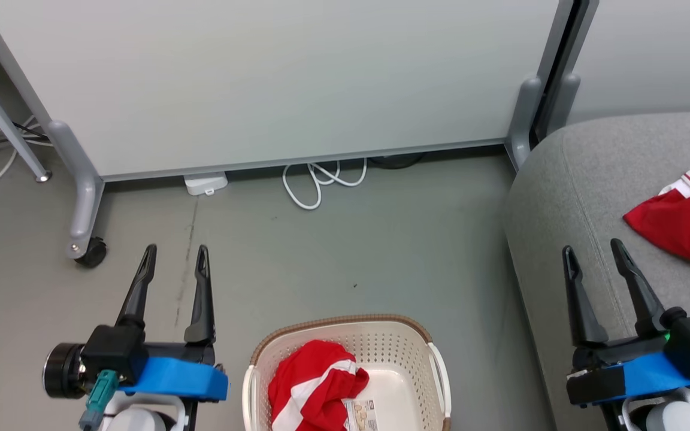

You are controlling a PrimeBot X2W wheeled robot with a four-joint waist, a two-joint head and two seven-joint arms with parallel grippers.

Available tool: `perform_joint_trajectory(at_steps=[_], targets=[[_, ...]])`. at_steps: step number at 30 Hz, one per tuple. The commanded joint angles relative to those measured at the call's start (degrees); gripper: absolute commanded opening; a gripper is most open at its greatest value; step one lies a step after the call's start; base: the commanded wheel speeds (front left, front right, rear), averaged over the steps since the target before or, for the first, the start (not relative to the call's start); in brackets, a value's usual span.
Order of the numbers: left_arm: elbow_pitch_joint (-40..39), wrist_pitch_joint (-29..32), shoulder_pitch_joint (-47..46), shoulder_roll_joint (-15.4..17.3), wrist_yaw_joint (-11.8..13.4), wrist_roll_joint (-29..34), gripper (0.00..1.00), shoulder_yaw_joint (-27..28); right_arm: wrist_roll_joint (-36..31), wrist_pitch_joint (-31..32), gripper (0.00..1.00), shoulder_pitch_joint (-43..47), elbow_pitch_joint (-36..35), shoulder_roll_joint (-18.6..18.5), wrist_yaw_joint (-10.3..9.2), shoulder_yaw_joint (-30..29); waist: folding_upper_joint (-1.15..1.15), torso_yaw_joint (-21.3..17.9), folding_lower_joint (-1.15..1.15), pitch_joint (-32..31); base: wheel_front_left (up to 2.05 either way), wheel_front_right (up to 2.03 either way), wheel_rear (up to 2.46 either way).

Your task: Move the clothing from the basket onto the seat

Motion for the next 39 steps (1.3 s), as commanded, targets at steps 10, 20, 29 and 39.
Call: perform_joint_trajectory(at_steps=[10,20,29,39], targets=[[-0.13,-0.17,4.51,-2.16,-2.48,3.62,1.00,4.31,-2.65,-0.06,1.00,4.01,-2.10,2.70,0.03,0.73,0.00,1.63,0.01,-3.14,0.00,0.00,0.00],[0.52,-0.17,5.21,-3.37,-3.34,4.68,1.00,6.15,-4.18,-0.06,1.00,5.38,-1.95,3.54,0.03,1.82,0.00,2.07,0.01,-3.21,0.00,0.00,0.00],[0.73,-0.17,5.36,-3.94,-3.95,5.62,1.00,7.10,-4.67,-0.06,1.00,5.48,-1.62,3.93,0.03,1.88,0.00,2.14,0.01,-3.14,0.00,0.00,0.00],[1.19,-0.17,5.13,-4.30,-4.50,5.98,1.00,7.20,-4.94,-0.06,1.00,5.48,-1.43,4.09,0.03,1.94,0.00,2.49,0.01,-3.12,0.00,0.00,0.00]])
